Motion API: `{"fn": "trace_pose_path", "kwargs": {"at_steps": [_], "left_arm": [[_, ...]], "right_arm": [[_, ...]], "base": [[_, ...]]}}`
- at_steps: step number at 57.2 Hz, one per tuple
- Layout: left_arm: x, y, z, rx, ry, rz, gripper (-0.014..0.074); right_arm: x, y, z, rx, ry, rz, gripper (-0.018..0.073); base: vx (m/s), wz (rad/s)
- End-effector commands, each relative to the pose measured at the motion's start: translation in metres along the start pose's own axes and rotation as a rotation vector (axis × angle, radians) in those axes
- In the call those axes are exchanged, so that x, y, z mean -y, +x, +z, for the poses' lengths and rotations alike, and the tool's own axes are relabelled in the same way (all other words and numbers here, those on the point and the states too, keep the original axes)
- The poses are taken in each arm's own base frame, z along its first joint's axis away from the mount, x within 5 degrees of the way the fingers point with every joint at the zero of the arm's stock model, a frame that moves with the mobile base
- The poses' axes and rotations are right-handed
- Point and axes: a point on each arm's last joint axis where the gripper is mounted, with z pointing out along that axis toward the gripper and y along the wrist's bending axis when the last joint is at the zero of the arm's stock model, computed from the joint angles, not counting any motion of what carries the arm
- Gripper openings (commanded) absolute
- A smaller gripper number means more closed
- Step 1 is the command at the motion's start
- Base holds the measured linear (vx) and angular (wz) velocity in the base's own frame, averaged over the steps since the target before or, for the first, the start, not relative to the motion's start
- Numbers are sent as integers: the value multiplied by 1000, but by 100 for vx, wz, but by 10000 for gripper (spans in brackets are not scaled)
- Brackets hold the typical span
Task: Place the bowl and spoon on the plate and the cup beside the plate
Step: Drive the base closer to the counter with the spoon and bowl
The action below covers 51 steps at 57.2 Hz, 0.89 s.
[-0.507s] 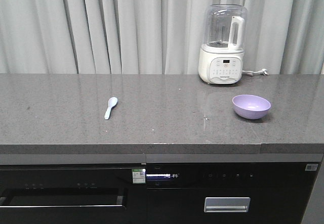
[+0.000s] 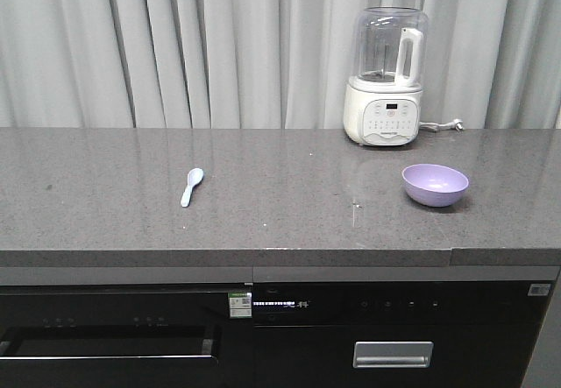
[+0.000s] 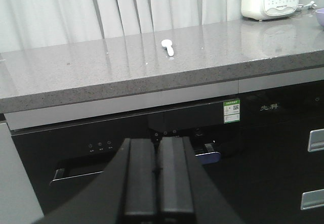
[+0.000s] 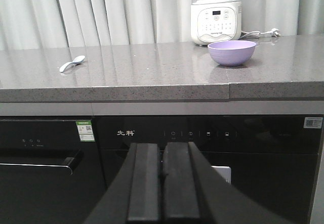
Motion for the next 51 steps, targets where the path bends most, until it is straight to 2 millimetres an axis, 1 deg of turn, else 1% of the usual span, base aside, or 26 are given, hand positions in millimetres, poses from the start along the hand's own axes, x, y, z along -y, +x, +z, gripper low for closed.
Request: {"fn": "trace_pose_path", "kwargs": {"at_steps": [1,19,42,51], "left_arm": [[-2,-17,-4,127,-11,-20,-6],[-2,-17,-4,127,-11,-20,-6],[-2,-17,-4,127,-11,-20,-6],[-2,-17,-4,127,-11,-20,-6]], "right_arm": [[0,-7,-1,89,-1,-10,-8],[0,-7,-1,89,-1,-10,-8],[0,-7,0,88,-1,-10,-8],[0,-7,0,88,-1,-10,-8]], "base": [[0,0],[1,-5],[12,-35],[18,-14]]}}
